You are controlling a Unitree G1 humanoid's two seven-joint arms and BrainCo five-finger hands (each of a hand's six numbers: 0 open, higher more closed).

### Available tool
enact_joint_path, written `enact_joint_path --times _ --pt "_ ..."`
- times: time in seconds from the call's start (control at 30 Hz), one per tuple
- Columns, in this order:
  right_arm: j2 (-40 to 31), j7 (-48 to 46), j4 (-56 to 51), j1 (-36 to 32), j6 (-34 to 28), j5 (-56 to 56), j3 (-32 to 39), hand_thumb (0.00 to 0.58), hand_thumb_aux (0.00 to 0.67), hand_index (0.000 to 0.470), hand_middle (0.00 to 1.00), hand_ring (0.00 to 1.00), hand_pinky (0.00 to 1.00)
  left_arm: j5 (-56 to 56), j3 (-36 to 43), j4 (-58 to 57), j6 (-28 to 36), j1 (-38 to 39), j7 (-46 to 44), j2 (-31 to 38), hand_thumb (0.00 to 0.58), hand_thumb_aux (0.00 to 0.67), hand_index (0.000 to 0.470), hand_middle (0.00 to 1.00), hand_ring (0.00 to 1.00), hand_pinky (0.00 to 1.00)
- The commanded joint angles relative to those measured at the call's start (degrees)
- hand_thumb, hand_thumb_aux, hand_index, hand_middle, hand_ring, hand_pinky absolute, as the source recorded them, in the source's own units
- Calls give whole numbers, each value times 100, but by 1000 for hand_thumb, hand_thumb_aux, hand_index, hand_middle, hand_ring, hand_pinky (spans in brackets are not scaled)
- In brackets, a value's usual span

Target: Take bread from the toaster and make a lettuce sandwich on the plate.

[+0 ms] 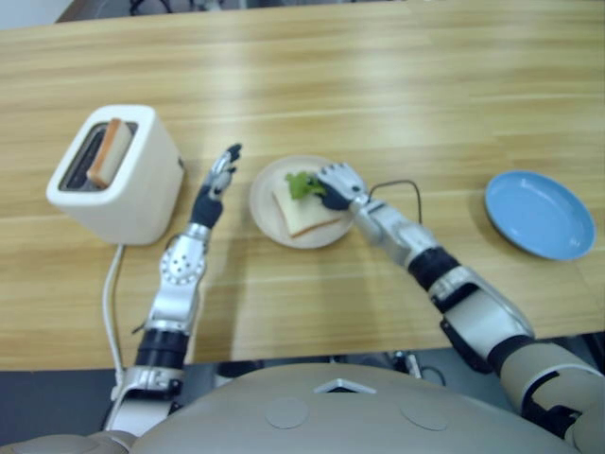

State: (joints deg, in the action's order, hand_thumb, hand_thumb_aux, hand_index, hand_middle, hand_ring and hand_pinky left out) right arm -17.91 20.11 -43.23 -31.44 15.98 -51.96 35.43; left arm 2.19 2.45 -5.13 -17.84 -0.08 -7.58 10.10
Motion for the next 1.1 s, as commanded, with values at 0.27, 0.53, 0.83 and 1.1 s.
enact_joint_path --times 0.27,0.53,0.83,1.1 --pt "-108 -266 460 335 125 24 114 580 670 460 1000 1000 1000 86 39 -162 5 -39 -24 -19 0 0 0 0 0 0" --pt "-252 -561 1002 456 99 106 0 476 386 265 737 737 737 88 38 -231 -3 -61 -30 -14 0 0 0 0 0 0" --pt "-479 -1080 2160 885 85 260 -173 0 0 0 0 0 0 88 34 -236 -4 -60 -42 -1 0 0 0 0 0 0" --pt "-711 -1717 3216 1348 184 769 -551 0 0 0 0 0 0 102 29 -166 5 -59 -52 18 0 0 0 0 0 0"
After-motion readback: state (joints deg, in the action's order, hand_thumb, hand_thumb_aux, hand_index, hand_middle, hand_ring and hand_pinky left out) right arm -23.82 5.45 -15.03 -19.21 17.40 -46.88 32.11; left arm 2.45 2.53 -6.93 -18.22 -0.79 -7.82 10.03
